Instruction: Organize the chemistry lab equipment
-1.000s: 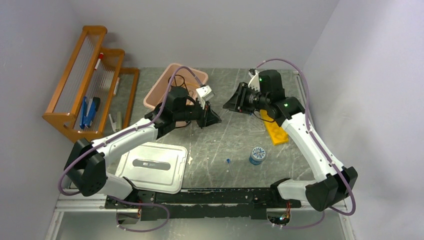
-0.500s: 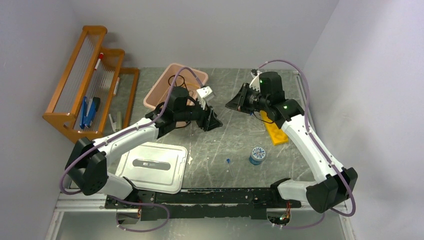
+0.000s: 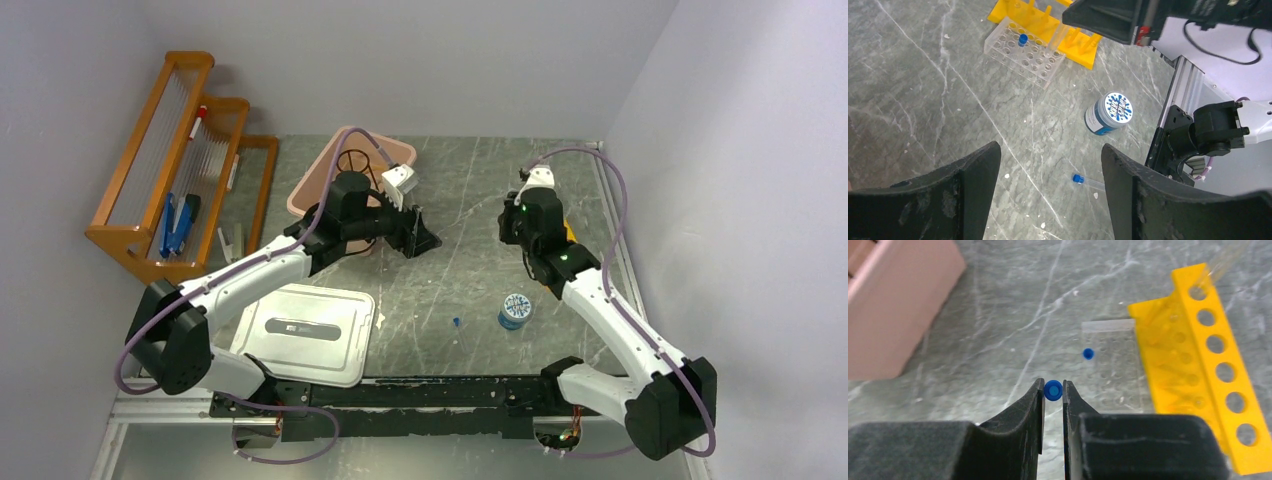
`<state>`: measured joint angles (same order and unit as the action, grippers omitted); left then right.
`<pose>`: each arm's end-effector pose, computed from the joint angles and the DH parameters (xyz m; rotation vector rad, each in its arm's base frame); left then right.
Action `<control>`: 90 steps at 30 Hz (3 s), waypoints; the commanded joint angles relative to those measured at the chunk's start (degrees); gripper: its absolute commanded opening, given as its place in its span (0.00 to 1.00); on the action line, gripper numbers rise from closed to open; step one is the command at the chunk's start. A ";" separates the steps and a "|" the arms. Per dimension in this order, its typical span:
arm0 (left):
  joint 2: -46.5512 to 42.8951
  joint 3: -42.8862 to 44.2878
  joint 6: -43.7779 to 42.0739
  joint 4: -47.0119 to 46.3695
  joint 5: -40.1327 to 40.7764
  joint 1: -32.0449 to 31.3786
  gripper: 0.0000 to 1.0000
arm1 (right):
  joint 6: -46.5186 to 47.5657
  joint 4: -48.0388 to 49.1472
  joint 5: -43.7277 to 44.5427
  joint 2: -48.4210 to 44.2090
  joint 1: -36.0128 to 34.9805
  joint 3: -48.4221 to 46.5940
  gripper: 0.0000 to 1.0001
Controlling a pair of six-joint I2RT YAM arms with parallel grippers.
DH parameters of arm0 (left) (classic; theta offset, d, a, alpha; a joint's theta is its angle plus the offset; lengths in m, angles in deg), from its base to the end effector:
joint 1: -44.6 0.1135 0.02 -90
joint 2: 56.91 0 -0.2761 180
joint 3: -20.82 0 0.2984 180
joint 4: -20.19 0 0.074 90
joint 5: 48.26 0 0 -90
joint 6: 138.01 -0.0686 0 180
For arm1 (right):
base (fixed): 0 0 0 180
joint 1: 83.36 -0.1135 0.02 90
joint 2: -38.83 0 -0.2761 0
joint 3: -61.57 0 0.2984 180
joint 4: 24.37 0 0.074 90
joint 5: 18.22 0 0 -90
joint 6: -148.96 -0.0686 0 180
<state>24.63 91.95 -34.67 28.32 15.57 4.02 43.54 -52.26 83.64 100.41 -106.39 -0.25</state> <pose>0.2852 -0.2841 0.2896 0.7874 1.8450 -1.0552 0.2927 0.1091 0.2921 -0.0075 2.0485 0.2068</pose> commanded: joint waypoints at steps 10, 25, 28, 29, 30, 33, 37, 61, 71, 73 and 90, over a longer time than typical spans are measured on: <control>-4.51 -1.25 2.13 0.90 -1.24 0.24 0.76 | 7.35 20.91 9.21 4.19 0.44 9.98 0.08; -2.90 0.30 2.44 0.82 -2.56 0.25 0.75 | 1.80 27.87 11.37 9.63 1.80 15.12 0.09; -2.62 0.48 2.47 1.00 -2.39 0.28 0.75 | 1.32 28.69 11.31 10.76 2.20 15.07 0.09; -2.54 0.56 2.40 1.07 -2.39 0.25 0.75 | 1.10 28.76 11.26 11.16 2.27 15.00 0.09; -2.46 0.71 2.36 1.13 -2.39 0.24 0.75 | 0.94 28.84 11.34 11.43 2.33 14.94 0.09; -2.28 1.06 2.01 1.50 -2.23 0.28 0.75 | 0.61 29.38 11.26 12.19 2.36 15.14 0.09; -2.21 1.38 1.61 1.96 -1.98 0.32 0.75 | 0.20 29.62 11.26 12.96 2.49 15.59 0.12; -4.22 0.04 1.60 3.37 0.84 0.54 0.76 | -5.16 10.53 8.76 10.98 2.76 4.68 0.47; -8.11 2.08 2.62 10.81 15.19 0.58 0.79 | -7.26 -15.69 -3.65 8.80 1.22 -5.26 0.54; -9.51 1.85 3.09 11.10 16.09 0.59 0.80 | -8.62 -19.54 -4.02 8.82 -1.64 -5.42 0.54; -13.86 -1.05 7.72 10.10 18.22 0.59 0.78 | -20.98 -24.04 -3.98 20.81 -24.53 0.83 0.47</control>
<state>11.21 91.60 -28.07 38.57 33.01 4.33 25.25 -75.28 79.05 118.36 -128.81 0.91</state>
